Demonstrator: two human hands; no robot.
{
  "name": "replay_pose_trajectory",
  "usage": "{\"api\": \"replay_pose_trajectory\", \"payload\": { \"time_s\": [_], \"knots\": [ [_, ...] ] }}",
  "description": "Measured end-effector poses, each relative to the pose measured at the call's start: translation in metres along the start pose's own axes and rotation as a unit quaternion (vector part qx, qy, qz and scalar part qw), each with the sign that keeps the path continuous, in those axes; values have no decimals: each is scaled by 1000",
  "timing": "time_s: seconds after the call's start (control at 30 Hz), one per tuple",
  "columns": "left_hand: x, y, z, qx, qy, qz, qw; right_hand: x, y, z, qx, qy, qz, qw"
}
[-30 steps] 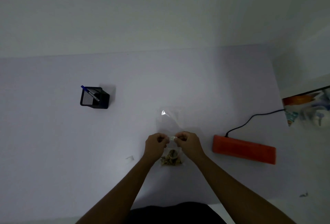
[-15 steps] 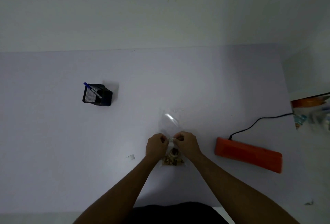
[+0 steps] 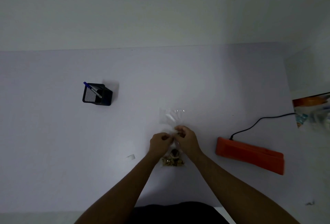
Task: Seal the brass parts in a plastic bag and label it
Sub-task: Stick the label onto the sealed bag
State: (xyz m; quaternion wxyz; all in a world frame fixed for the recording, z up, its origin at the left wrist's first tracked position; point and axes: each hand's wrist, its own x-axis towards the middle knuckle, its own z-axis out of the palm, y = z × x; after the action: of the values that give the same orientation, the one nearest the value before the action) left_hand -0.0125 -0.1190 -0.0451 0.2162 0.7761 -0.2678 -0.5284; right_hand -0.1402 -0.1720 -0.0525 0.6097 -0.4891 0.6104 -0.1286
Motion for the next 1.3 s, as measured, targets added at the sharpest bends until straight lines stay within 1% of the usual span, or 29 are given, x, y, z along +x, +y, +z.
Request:
{"api": "replay_pose_trajectory", "payload": {
  "time_s": [0.07,0.1,0.2,0.27,0.33,0.37,0.47,0.57,0.7,1.1,1.3],
  "knots": [
    [-2,3,-3,-77,-3,-23,997,-1,-4,-1,56,5,37,998],
    [-3,4,-4,-90,-12,-25,996,-2,-5,-2,74,-1,46,996],
    [-3,1,-6,-49,-40,0,998,-1,-4,-5,76,-18,44,996],
    [-4,0,-6,-10,-12,7,1000,0,0,-7,42,-22,29,998],
    [-5,0,-5,10,35,16,999,3,5,-10,-36,-39,-4,999],
    [-6,0,-5,13,45,27,999,4,6,-10,-79,-51,-23,995],
    [-6,-3,-3,45,29,54,997,1,6,-11,-142,-76,-45,986],
    [-4,-10,1,84,21,65,994,2,9,-12,-172,-76,-62,980],
    [-2,-13,4,118,34,59,991,4,10,-9,-207,-43,-55,976],
    [5,-14,6,158,52,58,984,5,9,0,-277,-26,-60,959],
    [3,-10,-2,184,91,16,978,5,17,-2,-288,12,-52,956]
  ]
}}
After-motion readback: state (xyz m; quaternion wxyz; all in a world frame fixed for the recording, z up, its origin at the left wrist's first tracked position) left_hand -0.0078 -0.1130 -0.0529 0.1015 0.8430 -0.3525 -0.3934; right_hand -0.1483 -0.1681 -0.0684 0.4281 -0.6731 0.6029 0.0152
